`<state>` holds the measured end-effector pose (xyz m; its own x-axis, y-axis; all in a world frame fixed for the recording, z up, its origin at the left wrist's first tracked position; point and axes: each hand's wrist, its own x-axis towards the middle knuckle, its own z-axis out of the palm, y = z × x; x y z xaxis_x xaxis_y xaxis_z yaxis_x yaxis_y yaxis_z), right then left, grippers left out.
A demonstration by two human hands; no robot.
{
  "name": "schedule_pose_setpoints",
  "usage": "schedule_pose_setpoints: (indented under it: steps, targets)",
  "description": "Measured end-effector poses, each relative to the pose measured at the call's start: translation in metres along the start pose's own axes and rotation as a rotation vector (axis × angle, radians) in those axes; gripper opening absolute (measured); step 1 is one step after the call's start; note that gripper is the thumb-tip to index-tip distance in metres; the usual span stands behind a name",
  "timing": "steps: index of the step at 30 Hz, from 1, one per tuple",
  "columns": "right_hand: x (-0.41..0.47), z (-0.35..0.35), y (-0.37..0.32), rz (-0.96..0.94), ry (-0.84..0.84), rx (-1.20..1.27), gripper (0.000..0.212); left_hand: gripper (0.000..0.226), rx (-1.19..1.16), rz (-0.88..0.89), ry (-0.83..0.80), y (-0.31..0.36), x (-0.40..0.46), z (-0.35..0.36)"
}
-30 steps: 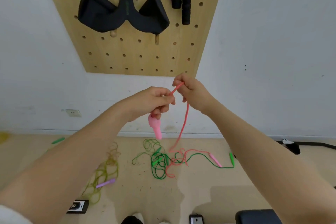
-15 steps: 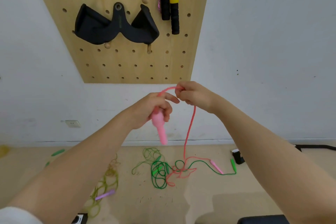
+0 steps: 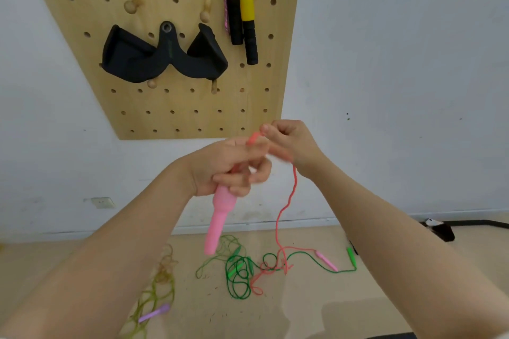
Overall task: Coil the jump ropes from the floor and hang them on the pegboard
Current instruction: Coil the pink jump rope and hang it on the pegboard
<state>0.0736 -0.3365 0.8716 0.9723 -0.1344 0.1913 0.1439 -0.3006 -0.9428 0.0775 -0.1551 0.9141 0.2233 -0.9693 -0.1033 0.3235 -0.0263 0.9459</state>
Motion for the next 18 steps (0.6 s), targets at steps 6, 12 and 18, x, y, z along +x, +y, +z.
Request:
schedule_pose_setpoints:
  steps: [6,12,18]
  targets:
    - [-0.017,0.011,0.035,0.272,-0.241,-0.19,0.052,0.034,0.171,0.213,0.512,-0.008,0.012,0.001]
    - [-0.039,0.009,0.046,0.455,-0.462,-0.437,0.04,0.06,0.479,0.17,0.69,-0.008,0.006,-0.022]
    - [-0.03,0.019,-0.042,-0.001,-0.769,-0.887,0.03,0.076,0.994,-0.373,0.538,-0.014,0.006,-0.022]
